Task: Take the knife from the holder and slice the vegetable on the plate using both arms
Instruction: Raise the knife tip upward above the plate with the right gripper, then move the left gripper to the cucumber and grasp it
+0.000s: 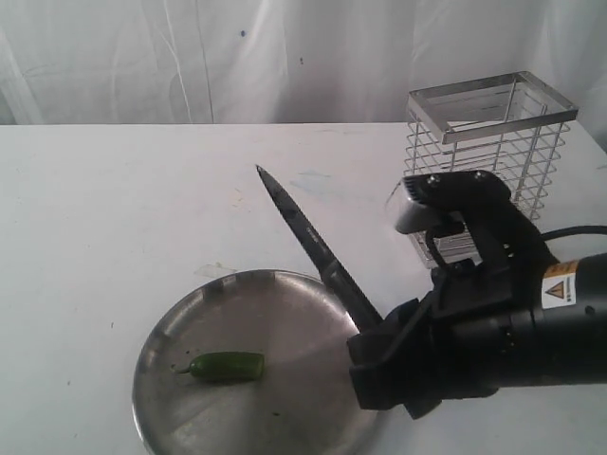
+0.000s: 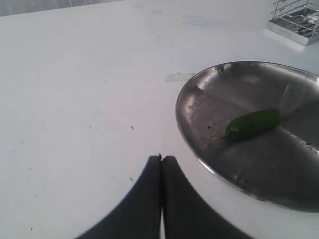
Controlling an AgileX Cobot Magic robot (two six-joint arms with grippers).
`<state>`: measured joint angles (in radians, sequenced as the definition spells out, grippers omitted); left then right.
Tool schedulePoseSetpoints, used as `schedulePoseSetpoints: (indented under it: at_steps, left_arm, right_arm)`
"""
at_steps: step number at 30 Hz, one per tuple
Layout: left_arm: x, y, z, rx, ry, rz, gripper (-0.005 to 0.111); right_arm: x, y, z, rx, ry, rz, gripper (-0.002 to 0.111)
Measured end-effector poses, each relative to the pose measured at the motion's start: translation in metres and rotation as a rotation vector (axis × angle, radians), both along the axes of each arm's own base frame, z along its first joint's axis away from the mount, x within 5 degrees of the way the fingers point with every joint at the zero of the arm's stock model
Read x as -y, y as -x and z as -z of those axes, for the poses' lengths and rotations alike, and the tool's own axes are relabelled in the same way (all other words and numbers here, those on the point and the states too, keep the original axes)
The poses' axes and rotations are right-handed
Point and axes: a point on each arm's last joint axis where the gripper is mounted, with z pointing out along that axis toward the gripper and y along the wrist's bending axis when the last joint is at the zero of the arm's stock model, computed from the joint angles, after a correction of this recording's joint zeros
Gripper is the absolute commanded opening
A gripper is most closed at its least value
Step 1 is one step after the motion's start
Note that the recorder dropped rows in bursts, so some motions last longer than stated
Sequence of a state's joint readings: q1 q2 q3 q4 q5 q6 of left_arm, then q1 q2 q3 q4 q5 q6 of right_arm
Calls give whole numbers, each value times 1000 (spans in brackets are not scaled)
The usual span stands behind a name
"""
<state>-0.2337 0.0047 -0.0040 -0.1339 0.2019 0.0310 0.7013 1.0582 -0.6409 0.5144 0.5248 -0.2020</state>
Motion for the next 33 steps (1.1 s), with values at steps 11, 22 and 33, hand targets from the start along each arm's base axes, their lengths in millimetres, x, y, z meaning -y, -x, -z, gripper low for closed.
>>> schedulePoseSetpoints:
  at_steps: [11,22,33]
  left_arm:
    - [1,-4,-18,91,365,-80,0]
    - [0,-1,-45,46,722,-115,0]
    - [28,3,-122,-107,256,332,2]
  right_arm:
    - [-2,-5,-2,74,2,95,0]
    - [-12,-17,17,41,64,98,0]
    - [-13,-19,19,53,80,82,0]
